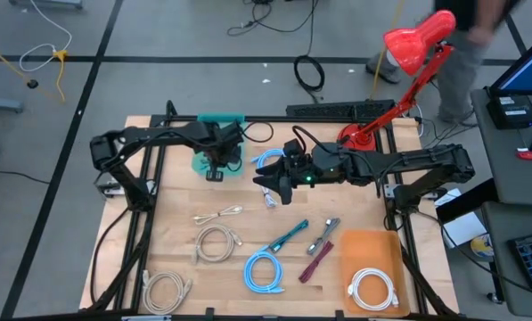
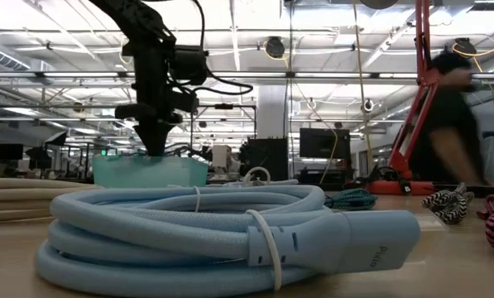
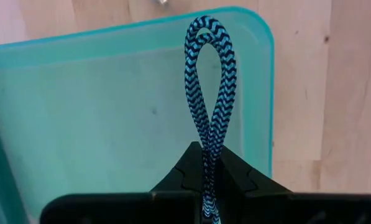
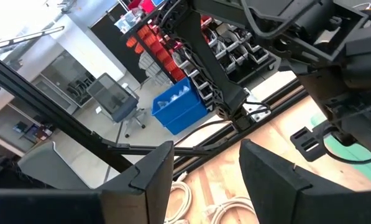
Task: Pick & Place USB Port
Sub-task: Put the top blue USB cable into the blue bin, then put the light brown USB cable into the blue bin, then put the white USB cable into the blue bin
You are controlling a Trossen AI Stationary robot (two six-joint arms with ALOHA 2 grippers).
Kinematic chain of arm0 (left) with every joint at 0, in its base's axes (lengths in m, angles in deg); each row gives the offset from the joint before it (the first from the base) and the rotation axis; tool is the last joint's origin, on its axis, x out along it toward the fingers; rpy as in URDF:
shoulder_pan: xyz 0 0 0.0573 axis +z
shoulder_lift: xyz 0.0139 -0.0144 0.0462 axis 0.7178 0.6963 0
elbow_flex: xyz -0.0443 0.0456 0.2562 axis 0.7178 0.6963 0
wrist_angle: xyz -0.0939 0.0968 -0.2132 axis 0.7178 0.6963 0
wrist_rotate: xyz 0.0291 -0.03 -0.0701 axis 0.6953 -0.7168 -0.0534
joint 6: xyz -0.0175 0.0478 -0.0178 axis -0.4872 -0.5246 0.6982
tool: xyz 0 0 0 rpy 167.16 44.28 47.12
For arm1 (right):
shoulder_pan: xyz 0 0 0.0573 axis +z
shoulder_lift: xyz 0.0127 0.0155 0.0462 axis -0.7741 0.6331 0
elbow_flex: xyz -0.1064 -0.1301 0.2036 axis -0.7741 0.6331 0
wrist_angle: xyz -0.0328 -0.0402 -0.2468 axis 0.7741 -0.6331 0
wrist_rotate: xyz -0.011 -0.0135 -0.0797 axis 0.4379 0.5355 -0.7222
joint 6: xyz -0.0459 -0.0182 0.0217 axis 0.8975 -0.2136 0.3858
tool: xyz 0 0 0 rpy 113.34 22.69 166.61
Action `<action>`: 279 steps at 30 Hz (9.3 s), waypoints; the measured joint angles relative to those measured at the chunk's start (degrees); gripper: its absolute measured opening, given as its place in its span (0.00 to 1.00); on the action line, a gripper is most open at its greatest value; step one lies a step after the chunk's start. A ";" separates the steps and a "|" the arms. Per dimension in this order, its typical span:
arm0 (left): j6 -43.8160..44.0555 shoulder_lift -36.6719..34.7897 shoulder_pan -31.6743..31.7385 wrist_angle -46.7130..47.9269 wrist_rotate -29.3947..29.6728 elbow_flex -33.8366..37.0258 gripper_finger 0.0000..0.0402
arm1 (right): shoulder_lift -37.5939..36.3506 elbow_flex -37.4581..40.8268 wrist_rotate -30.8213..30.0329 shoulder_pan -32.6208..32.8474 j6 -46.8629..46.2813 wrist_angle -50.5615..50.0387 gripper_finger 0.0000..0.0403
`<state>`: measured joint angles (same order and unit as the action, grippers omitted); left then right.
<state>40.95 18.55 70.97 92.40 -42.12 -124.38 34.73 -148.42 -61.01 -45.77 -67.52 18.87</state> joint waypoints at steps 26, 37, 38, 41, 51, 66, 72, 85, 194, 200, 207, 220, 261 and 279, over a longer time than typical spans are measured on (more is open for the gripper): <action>7.19 -0.77 3.65 2.08 1.00 0.02 0.38 | 0.00 0.00 0.22 0.02 1.04 -0.33 0.42; 15.20 -16.15 3.68 4.61 -3.83 0.02 0.38 | 0.00 0.00 0.47 0.04 0.54 -2.19 0.42; 17.65 -17.82 3.56 4.79 -6.81 0.02 0.38 | 0.00 0.00 0.49 0.04 -0.02 -3.34 0.42; 25.07 -22.53 2.68 3.99 -17.10 0.02 0.38 | 0.00 0.00 0.48 0.04 -1.49 -7.57 0.42; 38.89 -29.65 -12.06 4.07 -20.78 0.02 0.38 | 0.00 0.00 0.48 0.04 -6.69 -23.04 0.42; 50.61 -29.34 -31.50 2.52 -2.87 14.28 0.38 | 0.00 0.00 0.63 0.04 -6.89 -23.84 0.42; 54.30 -29.32 -36.28 -7.58 -2.91 22.98 0.38 | 0.00 0.00 0.53 0.04 -6.13 -23.85 0.42; 57.77 -29.17 -40.99 -15.31 2.22 32.22 0.38 | 0.00 0.00 0.22 0.04 -6.03 -23.85 0.42; -4.61 -2.75 12.68 -14.85 -2.99 14.78 0.00 | 0.02 8.41 -1.14 0.04 -8.83 -8.71 0.42; -8.10 -2.77 9.53 -13.08 -3.23 14.78 0.00 | 0.02 8.41 -1.25 -0.92 -7.98 -8.72 0.42; -5.36 -2.77 7.40 -13.08 2.80 14.78 0.03 | 0.02 8.41 -1.11 -1.60 -7.97 -7.94 0.42; 0.73 -2.81 7.32 -12.49 5.42 14.79 0.22 | 0.00 8.41 -1.08 -1.57 -7.96 -7.08 0.42; 42.07 -30.45 -10.42 -22.08 -26.05 14.05 0.01 | 0.87 8.66 -1.05 -1.49 -14.08 -21.57 0.42; 49.01 -35.60 -20.09 -21.57 -14.33 14.10 0.04 | 14.91 13.54 4.62 -4.70 -15.03 -10.39 0.42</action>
<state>89.96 -17.04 50.88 70.83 -56.45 -110.28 49.64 -134.88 -56.39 -50.48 -82.55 8.48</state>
